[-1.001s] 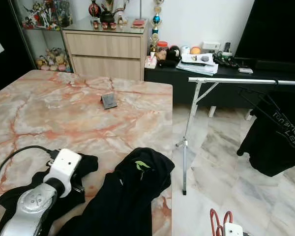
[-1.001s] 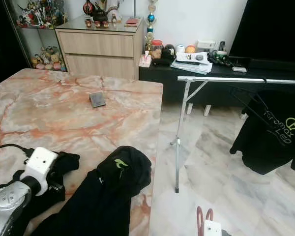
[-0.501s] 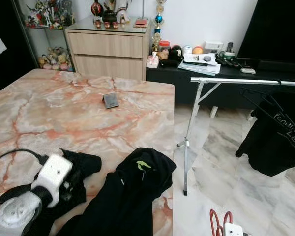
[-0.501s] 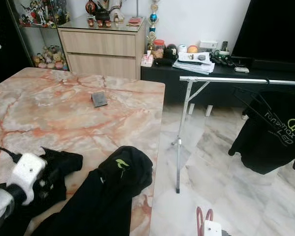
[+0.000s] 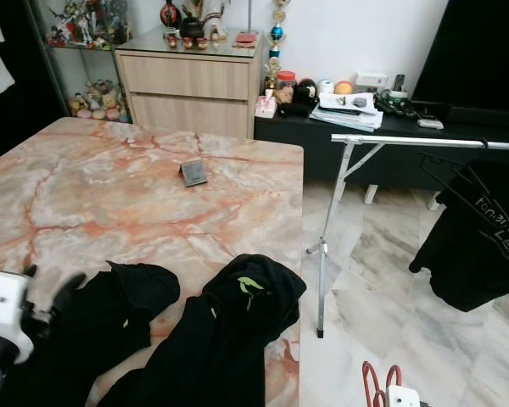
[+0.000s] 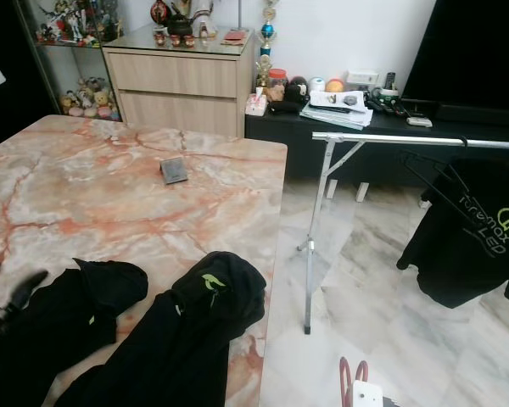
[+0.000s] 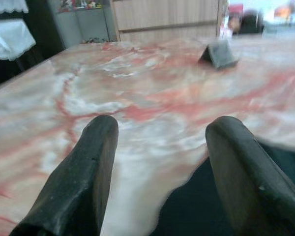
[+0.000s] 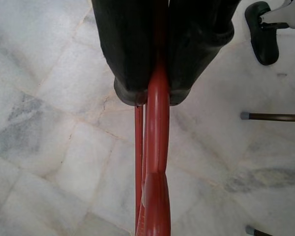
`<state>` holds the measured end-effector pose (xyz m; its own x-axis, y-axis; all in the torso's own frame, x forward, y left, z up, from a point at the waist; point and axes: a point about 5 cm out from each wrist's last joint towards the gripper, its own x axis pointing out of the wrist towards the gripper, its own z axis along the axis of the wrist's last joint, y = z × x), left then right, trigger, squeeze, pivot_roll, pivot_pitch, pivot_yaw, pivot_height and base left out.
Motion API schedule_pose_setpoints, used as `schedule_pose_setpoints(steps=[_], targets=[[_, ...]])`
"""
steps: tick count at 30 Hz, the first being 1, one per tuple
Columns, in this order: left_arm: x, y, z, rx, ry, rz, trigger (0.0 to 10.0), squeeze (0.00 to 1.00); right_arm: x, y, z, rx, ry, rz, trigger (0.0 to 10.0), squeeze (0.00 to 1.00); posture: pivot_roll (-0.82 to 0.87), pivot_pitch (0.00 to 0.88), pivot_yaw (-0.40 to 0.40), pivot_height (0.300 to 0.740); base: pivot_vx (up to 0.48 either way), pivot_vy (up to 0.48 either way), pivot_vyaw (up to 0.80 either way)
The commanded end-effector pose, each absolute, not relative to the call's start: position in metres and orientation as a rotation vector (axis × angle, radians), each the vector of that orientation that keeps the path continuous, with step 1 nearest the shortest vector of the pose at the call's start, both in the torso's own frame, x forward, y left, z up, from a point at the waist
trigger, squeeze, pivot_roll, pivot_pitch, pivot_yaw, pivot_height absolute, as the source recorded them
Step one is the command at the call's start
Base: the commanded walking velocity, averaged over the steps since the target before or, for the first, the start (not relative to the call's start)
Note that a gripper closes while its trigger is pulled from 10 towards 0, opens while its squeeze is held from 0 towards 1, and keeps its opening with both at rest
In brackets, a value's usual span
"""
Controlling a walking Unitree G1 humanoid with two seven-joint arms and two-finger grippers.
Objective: Hang hanger
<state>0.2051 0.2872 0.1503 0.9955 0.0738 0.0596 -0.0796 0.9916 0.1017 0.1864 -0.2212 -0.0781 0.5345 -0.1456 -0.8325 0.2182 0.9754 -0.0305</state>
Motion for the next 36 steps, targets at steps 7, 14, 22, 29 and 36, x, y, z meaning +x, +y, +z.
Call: schedule_pose_setpoints(steps=[7,14,22,29,36], targets=[[0.209,0.251,0.138,0.103,-0.038,-0.045,10.0,0.0,0.187,-0.224,-0.077,0.07,0.981,-0.216,10.0,0.0,0.09,0.0,-0.055,0.74,0.0,0.0,0.0],[0.212,0.254,0.144,0.088,-0.066,-0.013,10.0,0.0,0.187,-0.224,-0.077,0.075,0.978,-0.221,10.0,0.0,0.09,0.0,-0.056,0.74,0.0,-0.462,0.0],[0.212,0.253,0.144,0.103,-0.067,-0.026,10.0,0.0,0.188,-0.224,-0.077,0.077,0.977,-0.224,10.0,0.0,0.09,0.0,-0.057,0.74,0.0,-0.48,0.0],[0.215,0.253,0.147,0.109,-0.082,-0.027,10.0,0.0,0.188,-0.224,-0.077,0.081,0.975,-0.228,10.0,0.0,0.09,0.0,-0.055,0.74,0.0,-0.48,0.0],[0.217,0.252,0.149,0.117,-0.089,-0.033,10.0,0.0,0.188,-0.223,-0.077,0.084,0.973,-0.229,10.0,0.0,0.09,0.0,-0.053,0.74,0.0,-0.48,0.0]])
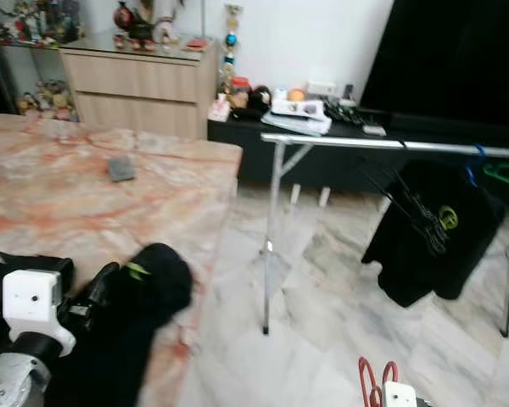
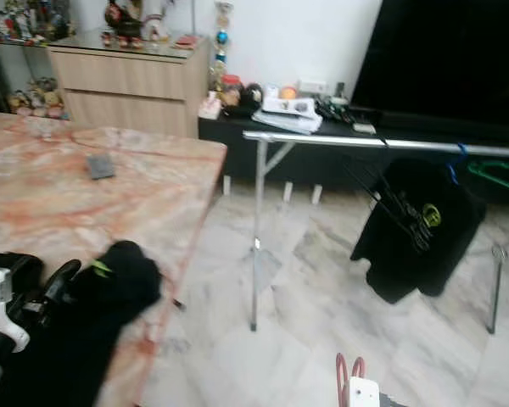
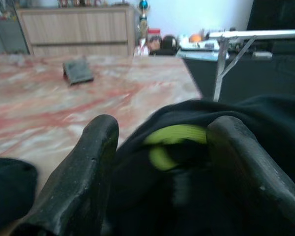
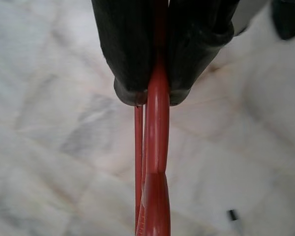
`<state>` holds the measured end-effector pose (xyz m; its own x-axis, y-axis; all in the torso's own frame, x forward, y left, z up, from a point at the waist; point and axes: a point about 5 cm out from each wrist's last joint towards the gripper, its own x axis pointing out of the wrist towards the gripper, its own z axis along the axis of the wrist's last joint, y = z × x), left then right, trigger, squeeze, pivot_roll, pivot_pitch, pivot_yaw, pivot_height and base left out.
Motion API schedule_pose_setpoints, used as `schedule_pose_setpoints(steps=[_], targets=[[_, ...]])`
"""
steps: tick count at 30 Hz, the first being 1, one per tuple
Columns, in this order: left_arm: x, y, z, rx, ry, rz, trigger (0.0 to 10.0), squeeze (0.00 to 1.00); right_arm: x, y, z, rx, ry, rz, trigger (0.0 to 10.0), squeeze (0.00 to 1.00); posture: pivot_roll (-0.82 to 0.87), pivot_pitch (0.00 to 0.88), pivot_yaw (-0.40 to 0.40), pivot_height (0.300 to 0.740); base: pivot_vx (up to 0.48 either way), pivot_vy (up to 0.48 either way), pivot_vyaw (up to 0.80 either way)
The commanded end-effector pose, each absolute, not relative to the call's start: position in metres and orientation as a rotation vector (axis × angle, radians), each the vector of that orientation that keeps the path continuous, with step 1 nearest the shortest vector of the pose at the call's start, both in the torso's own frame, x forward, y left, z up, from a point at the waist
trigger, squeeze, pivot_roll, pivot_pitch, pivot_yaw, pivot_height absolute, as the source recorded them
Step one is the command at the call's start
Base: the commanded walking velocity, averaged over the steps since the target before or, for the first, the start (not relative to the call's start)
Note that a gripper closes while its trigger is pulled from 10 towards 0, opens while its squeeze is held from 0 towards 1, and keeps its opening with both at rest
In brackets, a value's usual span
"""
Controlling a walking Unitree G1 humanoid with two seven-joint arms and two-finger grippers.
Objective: Hang hanger
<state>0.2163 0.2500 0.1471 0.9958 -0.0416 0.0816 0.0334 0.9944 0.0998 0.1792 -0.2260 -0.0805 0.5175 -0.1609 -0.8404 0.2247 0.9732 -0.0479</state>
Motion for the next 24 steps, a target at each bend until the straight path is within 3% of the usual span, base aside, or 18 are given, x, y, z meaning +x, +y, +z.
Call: schedule_pose_setpoints(steps=[1,18,24], targets=[[0.217,0.252,0.15,0.118,-0.093,-0.034,10.0,0.0,0.188,-0.223,-0.077,0.085,0.973,-0.229,10.0,0.0,0.09,0.0,-0.052,0.74,0.0,-0.48,0.0],[0.224,0.243,0.145,0.108,-0.079,-0.069,10.0,0.0,0.188,-0.222,-0.077,0.089,0.972,-0.234,10.0,0.0,0.09,0.0,-0.048,0.74,0.0,-0.465,0.0],[0.227,0.232,0.115,0.104,0.058,-0.139,10.0,0.0,0.188,-0.223,-0.077,0.087,0.971,-0.234,10.0,0.0,0.08,0.0,-0.052,0.74,0.0,-0.044,0.0]])
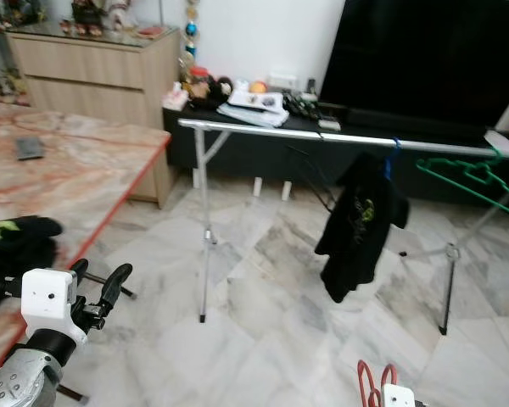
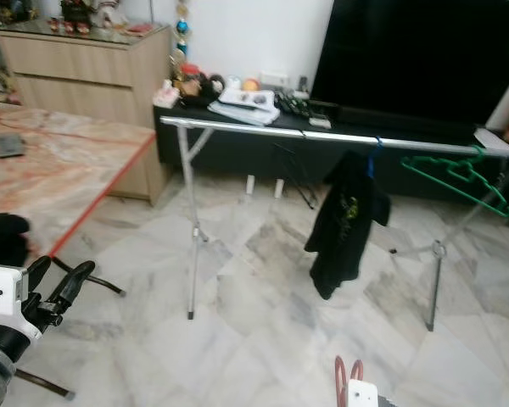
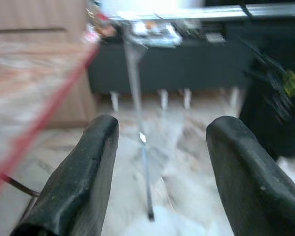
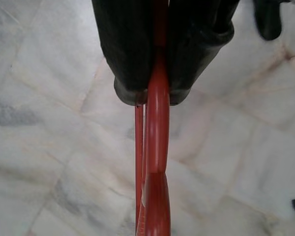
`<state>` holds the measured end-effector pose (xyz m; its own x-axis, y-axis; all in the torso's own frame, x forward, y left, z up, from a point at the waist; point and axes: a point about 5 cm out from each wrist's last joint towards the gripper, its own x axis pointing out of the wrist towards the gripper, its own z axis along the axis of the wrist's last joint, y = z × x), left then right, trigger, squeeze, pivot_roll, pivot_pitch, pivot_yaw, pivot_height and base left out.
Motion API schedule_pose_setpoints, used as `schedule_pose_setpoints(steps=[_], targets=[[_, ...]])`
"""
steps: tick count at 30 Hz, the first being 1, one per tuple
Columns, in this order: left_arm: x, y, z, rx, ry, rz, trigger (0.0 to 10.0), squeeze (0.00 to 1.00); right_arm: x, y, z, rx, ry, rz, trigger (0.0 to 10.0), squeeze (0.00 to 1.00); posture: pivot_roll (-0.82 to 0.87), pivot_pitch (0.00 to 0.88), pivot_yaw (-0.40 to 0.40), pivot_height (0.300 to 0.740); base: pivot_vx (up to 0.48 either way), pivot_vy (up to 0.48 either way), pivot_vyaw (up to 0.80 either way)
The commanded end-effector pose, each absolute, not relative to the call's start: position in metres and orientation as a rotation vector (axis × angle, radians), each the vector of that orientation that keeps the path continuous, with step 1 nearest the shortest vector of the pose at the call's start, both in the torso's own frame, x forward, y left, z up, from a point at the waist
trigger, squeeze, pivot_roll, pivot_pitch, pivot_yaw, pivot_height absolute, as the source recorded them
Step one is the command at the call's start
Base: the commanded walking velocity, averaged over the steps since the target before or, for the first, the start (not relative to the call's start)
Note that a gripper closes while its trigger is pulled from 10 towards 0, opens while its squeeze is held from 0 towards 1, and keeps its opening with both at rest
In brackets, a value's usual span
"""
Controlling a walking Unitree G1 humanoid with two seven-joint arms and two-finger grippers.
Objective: Hang hanger
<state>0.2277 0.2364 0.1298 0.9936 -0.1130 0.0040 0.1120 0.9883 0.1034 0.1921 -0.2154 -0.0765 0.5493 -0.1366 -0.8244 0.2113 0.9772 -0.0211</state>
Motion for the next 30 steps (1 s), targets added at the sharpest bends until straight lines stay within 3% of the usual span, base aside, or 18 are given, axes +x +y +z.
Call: schedule_pose_setpoints(steps=[1,18,30], targets=[[0.227,0.232,0.114,0.103,0.065,-0.139,10.0,0.0,0.188,-0.223,-0.077,0.087,0.971,-0.234,10.0,0.0,0.08,0.0,-0.052,0.74,0.0,0.0,0.0],[0.233,0.237,0.057,0.105,0.215,-0.072,10.0,0.0,0.188,-0.22,-0.078,0.092,0.971,-0.24,10.0,0.0,0.09,0.0,-0.044,0.74,0.0,0.0,0.0],[0.24,0.235,0.047,0.13,0.209,-0.073,10.0,0.0,0.188,-0.223,-0.077,0.085,0.953,-0.257,10.0,0.0,0.07,0.0,-0.05,0.74,0.0,0.0,0.0]])
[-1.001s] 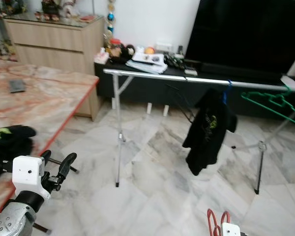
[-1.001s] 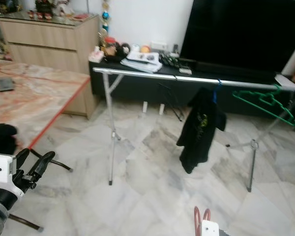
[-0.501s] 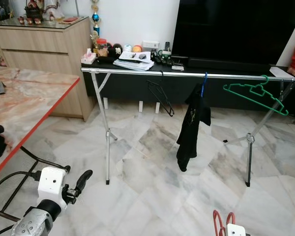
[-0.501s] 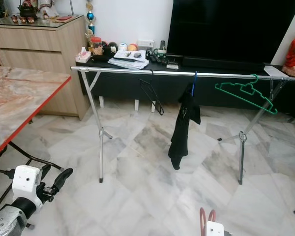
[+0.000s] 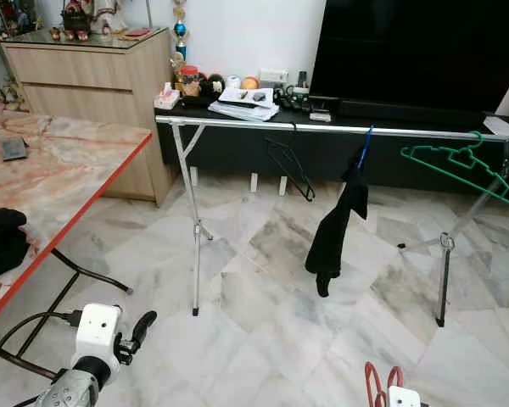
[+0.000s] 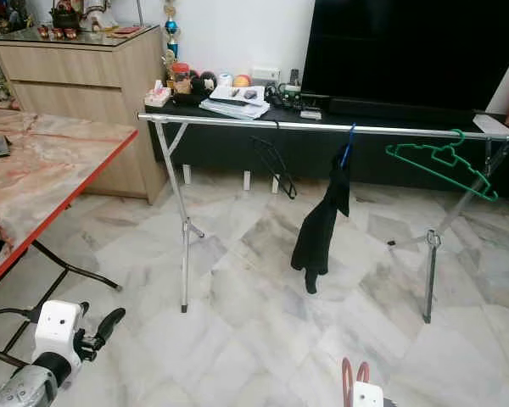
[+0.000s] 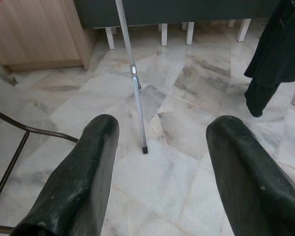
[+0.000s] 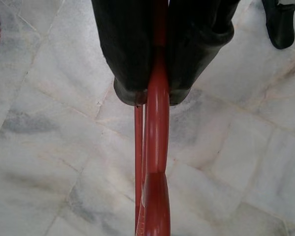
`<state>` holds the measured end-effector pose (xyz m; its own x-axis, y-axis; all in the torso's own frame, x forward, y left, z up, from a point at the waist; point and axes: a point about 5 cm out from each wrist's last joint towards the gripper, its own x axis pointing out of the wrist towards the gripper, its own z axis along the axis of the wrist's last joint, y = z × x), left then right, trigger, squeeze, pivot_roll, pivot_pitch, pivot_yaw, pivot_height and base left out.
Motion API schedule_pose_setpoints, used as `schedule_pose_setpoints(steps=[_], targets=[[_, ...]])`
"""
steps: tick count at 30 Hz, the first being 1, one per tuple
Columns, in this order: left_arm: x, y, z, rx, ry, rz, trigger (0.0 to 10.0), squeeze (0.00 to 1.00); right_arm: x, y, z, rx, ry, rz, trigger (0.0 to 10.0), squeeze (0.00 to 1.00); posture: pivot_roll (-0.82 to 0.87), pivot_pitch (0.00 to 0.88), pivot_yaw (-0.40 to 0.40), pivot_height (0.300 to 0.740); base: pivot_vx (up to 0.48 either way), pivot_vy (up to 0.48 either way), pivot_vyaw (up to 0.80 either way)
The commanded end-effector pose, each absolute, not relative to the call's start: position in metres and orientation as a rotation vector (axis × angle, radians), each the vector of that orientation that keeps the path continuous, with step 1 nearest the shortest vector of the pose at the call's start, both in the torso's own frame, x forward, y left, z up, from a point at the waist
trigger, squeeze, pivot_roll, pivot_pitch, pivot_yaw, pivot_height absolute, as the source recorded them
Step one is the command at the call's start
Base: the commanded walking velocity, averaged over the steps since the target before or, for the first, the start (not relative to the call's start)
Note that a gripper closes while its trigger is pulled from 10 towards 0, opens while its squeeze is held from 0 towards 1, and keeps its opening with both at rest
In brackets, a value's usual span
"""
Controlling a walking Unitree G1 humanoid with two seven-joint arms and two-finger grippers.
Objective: Hang hanger
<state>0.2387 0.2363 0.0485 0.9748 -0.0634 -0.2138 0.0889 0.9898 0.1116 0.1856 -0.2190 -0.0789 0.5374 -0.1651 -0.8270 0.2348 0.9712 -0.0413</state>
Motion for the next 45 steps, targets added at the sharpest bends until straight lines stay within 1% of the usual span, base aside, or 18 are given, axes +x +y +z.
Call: schedule_pose_setpoints(steps=[1,4,12,20,36,45], targets=[[0.2396,0.2351,0.0463,0.131,0.207,-0.066,10.0,0.0,0.1884,-0.2227,-0.0766,0.085,0.952,-0.258,10.0,0.0,0.07,0.0,-0.051,0.74,0.0,0.0,0.0],[0.2398,0.2344,0.0462,0.137,0.197,-0.064,10.0,0.0,0.1886,-0.2229,-0.0764,0.092,0.948,-0.262,10.0,0.0,0.07,0.0,-0.049,0.74,0.0,0.0,0.0],[0.2434,0.2322,0.0497,0.143,0.164,-0.067,10.0,0.0,0.19,-0.2244,-0.0754,0.097,0.944,-0.275,10.0,0.0,0.07,0.0,-0.058,0.74,0.0,-0.28,0.0],[0.2407,0.2317,0.0476,0.145,0.167,-0.067,10.0,0.0,0.19,-0.2254,-0.0752,0.116,0.939,-0.302,10.0,0.0,0.05,0.0,-0.05,0.74,0.0,-0.427,0.0],[0.2396,0.2328,0.0489,0.138,0.153,-0.055,10.0,0.0,0.1902,-0.2276,-0.0745,0.106,0.936,-0.303,10.0,0.0,0.06,0.0,-0.064,0.74,0.0,-0.424,0.0],[0.2409,0.2308,0.0488,0.125,0.15,-0.072,10.0,0.0,0.1917,-0.2273,-0.0735,0.112,0.917,-0.307,10.0,0.0,0.06,0.0,-0.064,0.74,0.0,0.0,0.0]])
